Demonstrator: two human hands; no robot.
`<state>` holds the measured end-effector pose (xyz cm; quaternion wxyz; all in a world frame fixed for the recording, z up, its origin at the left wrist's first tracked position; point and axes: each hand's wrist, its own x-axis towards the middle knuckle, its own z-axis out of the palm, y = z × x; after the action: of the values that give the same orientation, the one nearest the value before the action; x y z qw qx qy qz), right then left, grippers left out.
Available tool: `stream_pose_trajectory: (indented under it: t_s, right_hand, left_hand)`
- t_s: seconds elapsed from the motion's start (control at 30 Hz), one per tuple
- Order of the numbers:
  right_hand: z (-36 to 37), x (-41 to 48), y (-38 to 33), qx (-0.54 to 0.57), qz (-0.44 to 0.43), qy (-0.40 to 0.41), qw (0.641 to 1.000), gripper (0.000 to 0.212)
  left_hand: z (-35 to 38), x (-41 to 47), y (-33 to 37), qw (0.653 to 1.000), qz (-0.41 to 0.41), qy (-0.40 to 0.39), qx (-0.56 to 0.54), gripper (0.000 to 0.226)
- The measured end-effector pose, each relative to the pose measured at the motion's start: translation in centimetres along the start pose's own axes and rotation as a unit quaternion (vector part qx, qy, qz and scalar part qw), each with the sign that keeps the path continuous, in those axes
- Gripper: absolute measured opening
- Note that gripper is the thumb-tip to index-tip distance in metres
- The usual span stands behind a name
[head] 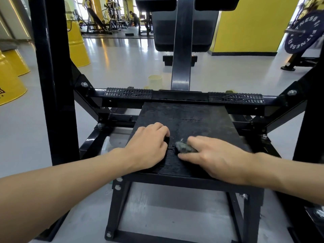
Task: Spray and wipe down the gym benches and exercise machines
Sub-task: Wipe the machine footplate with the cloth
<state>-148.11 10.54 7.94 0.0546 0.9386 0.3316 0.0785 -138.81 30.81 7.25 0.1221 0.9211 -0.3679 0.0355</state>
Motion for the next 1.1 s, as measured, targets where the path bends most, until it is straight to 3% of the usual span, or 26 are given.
stream_pose_trajectory:
  t_s: [0.1, 0.23, 0.4, 0.47, 0.63, 0.7, 0.8, 0.87, 1.0, 1.1]
  right_hand:
    - [-0.2, -0.7, 2.1, -0.028, -0.016, -0.005, 0.999, 0.046]
    - [0.1, -0.5, 6.6, -0.07, 0.099, 0.007, 0.993, 0.042]
    - [-0.7, -1.8, 0.3, -0.023, 0.009, -0.02, 1.0, 0.043]
    - [-0.8, -2.5, 1.0, -0.031, -0.007, -0.02, 0.999, 0.046]
    - [0.1, -3.6, 7.6, -0.083, 0.132, 0.023, 0.988, 0.045]
    - [0.0, -3.5, 5.4, -0.073, 0.107, 0.027, 0.991, 0.038]
    - [-0.4, -4.3, 0.9, -0.035, 0.032, -0.009, 0.999, 0.046]
    - [-0.5, -5.0, 2.0, -0.047, 0.013, -0.01, 0.999, 0.049]
    - [-0.5, -5.5, 7.5, -0.077, 0.125, 0.003, 0.989, 0.055]
    - [-0.7, -5.4, 4.9, -0.063, 0.112, 0.005, 0.992, 0.052]
  left_hand:
    - [0.3, 0.2, 0.1, 1.0, 0.008, -0.003, -0.001, 0.036]
    - [0.7, 0.3, 0.9, 1.0, 0.02, -0.004, -0.012, 0.037]
    - [1.0, 0.8, 1.9, 0.999, 0.047, 0.0, -0.022, 0.036]
    - [1.2, 1.1, 2.2, 0.998, 0.058, -0.002, -0.027, 0.036]
    - [1.5, 1.4, 2.8, 0.997, 0.07, -0.002, -0.035, 0.035]
    - [1.6, 1.5, 3.0, 0.997, 0.071, -0.005, -0.036, 0.034]
    - [1.6, 1.5, 3.2, 0.997, 0.07, -0.006, -0.037, 0.033]
    - [1.6, 1.6, 3.2, 0.997, 0.068, -0.008, -0.04, 0.033]
    - [1.5, 1.7, 3.4, 0.997, 0.07, -0.01, -0.041, 0.033]
    - [1.5, 1.5, 3.9, 0.996, 0.078, -0.014, -0.044, 0.033]
